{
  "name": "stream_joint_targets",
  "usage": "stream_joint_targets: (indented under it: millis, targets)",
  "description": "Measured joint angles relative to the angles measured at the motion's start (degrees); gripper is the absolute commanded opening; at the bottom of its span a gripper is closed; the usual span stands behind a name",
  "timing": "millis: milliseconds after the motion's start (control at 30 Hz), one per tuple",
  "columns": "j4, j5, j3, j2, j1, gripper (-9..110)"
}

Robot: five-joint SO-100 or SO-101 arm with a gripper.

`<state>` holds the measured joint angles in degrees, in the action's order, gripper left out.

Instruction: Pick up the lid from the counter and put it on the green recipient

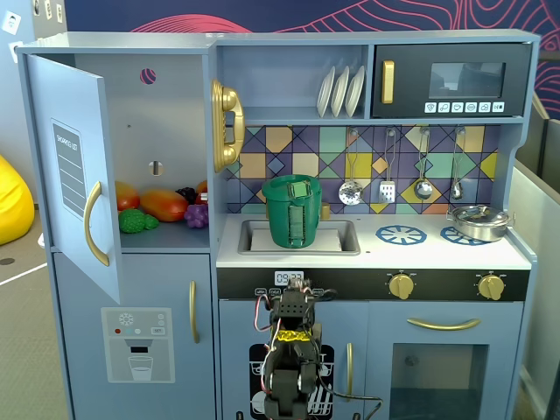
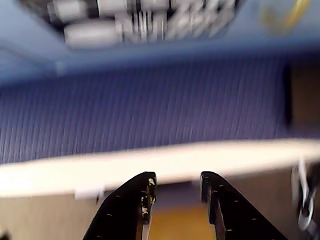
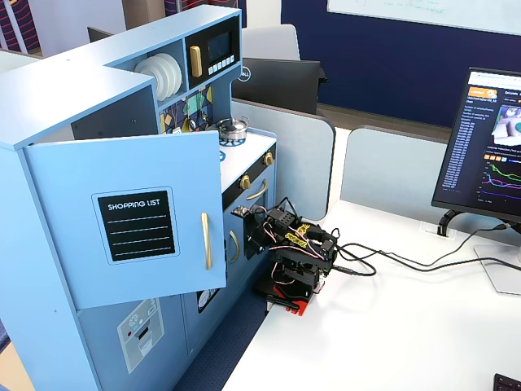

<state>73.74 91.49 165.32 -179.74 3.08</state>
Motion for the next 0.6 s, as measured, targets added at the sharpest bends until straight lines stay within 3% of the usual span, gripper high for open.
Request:
stream_joint_targets:
  millis: [600]
  targets:
    - [6.50, -6.42, 2.81, -2.29, -0.70, 3]
